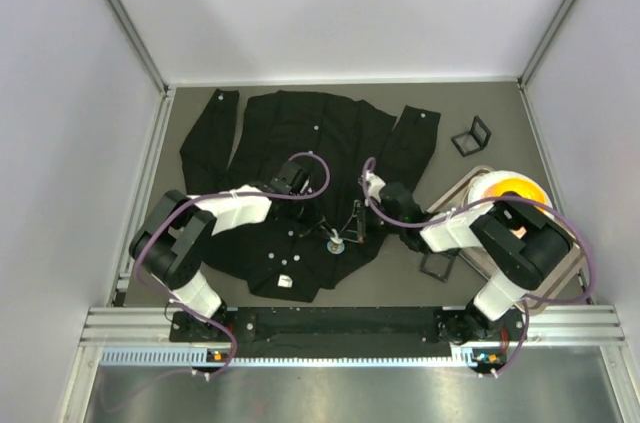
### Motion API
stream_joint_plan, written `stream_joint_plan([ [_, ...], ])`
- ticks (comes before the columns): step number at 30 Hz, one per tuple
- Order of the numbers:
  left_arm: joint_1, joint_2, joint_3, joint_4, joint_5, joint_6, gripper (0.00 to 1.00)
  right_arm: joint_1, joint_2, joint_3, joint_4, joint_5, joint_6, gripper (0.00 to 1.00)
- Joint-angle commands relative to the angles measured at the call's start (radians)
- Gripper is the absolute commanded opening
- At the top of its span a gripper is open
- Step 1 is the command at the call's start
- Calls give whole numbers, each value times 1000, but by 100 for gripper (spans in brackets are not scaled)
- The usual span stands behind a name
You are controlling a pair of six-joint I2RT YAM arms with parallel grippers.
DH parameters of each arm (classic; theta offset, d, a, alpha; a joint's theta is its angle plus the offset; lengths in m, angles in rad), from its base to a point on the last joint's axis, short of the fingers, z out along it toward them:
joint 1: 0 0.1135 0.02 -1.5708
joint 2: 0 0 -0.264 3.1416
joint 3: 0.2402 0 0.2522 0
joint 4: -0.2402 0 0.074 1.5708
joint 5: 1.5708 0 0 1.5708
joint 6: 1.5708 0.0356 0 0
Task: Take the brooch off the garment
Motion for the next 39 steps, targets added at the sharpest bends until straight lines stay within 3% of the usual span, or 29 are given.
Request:
stream_joint_plan([
  [1,-3,-56,-33,182,-50,23,0,-62,-13,-91,322,-244,215,16],
  [8,-5,-61,-88,182,-42,38,0,-67,53,-68,359,-268,244,20],
  [13,-5,-98,-101,177,-54,43,0,-85,19,-86,305,-180,242,14],
  [31,-20,-119,-107,176,-51,40,0,-72,25,36,65,-53,138,19],
  [39,-26,-122,-99,176,-48,40,0,-33,28,83,-25,18,100,12],
])
